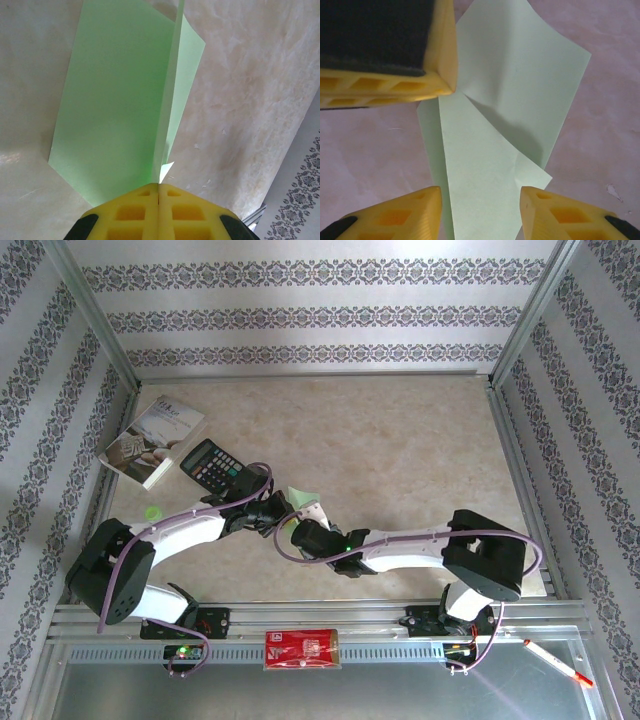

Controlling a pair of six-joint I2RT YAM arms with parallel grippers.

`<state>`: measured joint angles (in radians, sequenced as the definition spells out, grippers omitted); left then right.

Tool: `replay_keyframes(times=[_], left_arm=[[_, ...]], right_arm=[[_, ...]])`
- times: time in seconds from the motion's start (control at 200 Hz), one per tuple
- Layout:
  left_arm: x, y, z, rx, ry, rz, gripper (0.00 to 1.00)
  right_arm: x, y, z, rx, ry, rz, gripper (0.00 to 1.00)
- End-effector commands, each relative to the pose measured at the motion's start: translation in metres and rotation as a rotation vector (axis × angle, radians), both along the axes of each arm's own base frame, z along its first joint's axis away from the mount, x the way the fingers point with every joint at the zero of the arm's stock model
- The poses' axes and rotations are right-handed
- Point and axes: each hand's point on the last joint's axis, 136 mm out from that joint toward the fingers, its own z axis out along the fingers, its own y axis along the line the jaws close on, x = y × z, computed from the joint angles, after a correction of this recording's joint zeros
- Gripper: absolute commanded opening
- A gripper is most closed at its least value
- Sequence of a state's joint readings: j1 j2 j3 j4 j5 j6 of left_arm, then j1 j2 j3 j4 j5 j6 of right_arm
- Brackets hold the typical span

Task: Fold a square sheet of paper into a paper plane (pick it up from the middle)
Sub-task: Fourth fold the wing at the center of the table.

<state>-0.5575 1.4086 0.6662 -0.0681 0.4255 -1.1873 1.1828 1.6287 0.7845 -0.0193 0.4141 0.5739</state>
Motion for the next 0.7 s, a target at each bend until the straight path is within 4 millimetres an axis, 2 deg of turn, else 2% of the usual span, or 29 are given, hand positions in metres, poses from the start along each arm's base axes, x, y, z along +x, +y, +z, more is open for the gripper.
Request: replay_keyframes(times=[0.0,0.694], left_arm=[[-0.003,-0.006,0.001,-0.015,0.034,-0.001,0.0],[-0.003,-0.008,0.0,-0.022,0.034,-0.009,0.0]], right_arm=[[0.002,0.002,-0.002,-0.038,-0.019,-0.009,0.45],[0.006,-0.003,-0.012,-0.094,-0.029,-0.023,0.39]])
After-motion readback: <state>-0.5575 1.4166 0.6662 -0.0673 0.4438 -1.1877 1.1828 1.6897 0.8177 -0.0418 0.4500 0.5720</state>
